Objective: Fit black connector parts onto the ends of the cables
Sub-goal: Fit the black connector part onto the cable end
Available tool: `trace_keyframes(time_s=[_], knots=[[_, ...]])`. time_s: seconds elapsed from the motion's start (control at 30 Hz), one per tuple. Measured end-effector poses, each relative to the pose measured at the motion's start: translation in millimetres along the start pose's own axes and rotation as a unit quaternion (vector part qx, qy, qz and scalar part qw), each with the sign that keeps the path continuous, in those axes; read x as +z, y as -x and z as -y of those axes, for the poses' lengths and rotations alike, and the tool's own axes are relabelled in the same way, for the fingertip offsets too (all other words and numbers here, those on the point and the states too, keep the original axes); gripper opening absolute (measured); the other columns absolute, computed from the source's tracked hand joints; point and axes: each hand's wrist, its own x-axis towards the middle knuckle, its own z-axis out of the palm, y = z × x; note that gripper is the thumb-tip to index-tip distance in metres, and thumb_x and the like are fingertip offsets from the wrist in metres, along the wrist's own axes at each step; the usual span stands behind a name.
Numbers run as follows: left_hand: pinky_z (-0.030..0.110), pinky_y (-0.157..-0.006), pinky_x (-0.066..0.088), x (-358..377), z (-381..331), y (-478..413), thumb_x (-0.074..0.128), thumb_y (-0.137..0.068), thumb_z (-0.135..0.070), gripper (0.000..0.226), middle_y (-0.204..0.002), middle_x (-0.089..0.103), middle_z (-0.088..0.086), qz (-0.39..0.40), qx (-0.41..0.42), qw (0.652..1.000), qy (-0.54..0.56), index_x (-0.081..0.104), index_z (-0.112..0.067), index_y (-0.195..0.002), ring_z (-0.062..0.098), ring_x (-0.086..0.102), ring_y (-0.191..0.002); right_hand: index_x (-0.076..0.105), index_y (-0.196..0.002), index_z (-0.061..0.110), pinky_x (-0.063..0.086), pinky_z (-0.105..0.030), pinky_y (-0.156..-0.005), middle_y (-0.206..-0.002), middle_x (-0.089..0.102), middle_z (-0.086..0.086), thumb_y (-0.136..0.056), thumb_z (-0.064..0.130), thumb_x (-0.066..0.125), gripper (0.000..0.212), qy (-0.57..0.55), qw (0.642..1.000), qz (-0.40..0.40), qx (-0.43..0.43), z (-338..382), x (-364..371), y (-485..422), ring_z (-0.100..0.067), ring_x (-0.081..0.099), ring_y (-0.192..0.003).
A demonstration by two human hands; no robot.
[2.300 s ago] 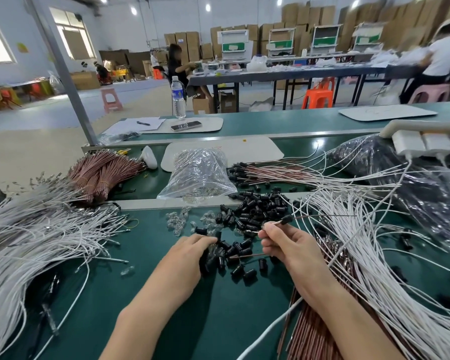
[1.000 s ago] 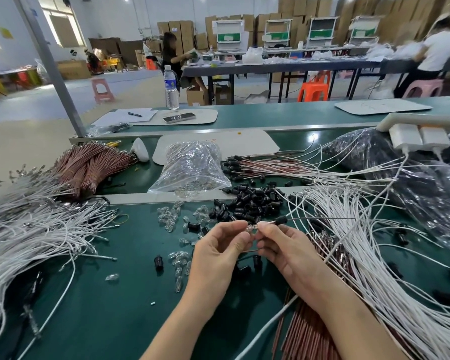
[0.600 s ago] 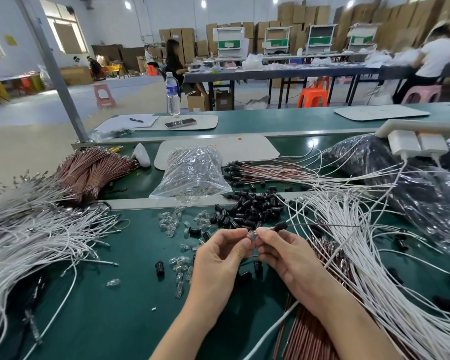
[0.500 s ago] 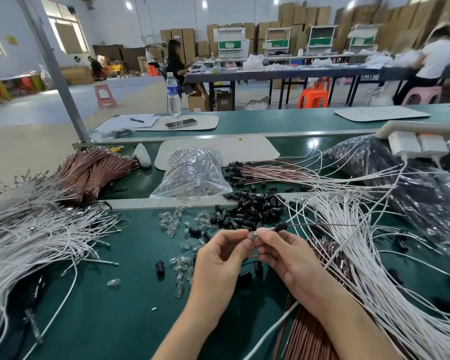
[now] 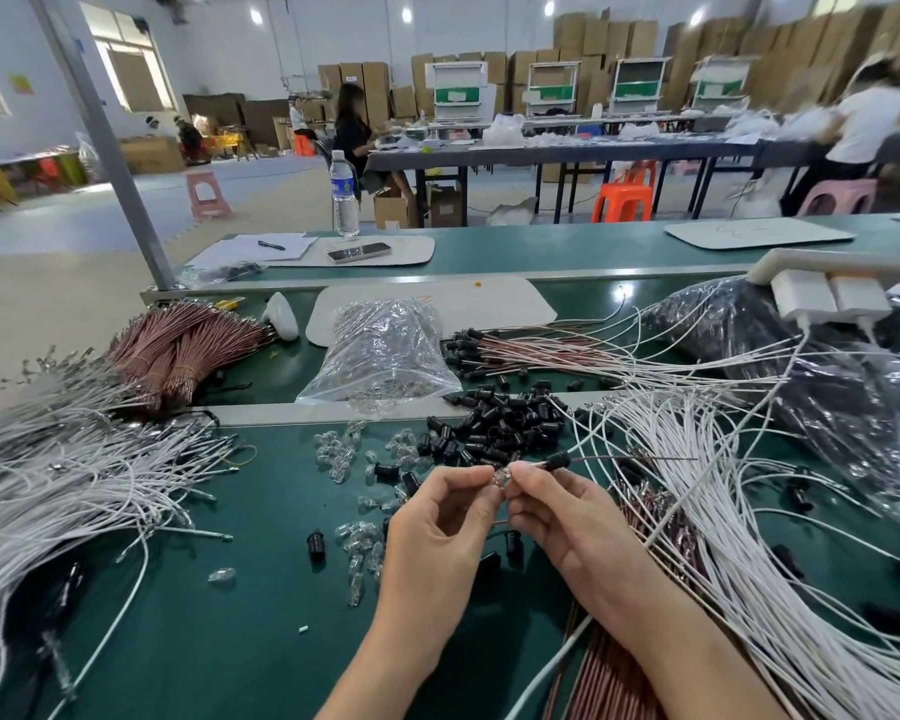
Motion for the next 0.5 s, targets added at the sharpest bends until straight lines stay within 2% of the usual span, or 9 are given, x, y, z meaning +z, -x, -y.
trace_keyframes(time_s=[0.3, 0.4, 0.5], knots=[[0.023, -0.087, 0.056, -3.1, 4.4, 0.7, 0.068, -0.095, -0.012, 0.024, -0.101, 0.076, -0.014, -0.002, 0.045, 0.996, -0.079, 0.072, -0.033, -0.107, 0.008, 0.072, -0.101, 0.082, -0.08, 0.015, 0.056, -0.02, -0.067, -0.082, 0.075, -0.009, -0.068, 0.036, 0.082, 0.024, 0.045, 0.998, -0.006, -0.031, -2.8, 2.9, 0.8, -0.013, 0.07, -0.073], [0.027, -0.087, 0.058, -4.4, 5.1, 0.4, 0.067, -0.093, -0.019, 0.02, -0.101, 0.075, -0.016, -0.005, 0.063, 0.993, -0.101, 0.072, -0.031, -0.109, 0.009, 0.072, -0.101, 0.082, -0.079, 0.016, 0.056, -0.021, -0.068, -0.081, 0.074, -0.009, -0.068, 0.035, 0.082, 0.022, 0.046, 0.998, -0.013, -0.035, -2.6, 3.8, 2.2, -0.014, 0.07, -0.073], [0.024, -0.085, 0.057, -4.6, 3.6, 0.9, 0.063, -0.091, -0.028, 0.02, -0.1, 0.074, -0.019, -0.006, 0.084, 0.989, -0.12, 0.072, -0.032, -0.109, 0.008, 0.072, -0.099, 0.082, -0.077, 0.016, 0.056, -0.021, -0.068, -0.079, 0.074, -0.009, -0.068, 0.032, 0.08, 0.018, 0.052, 0.998, -0.016, -0.035, -2.4, 5.1, 3.8, -0.014, 0.07, -0.072]])
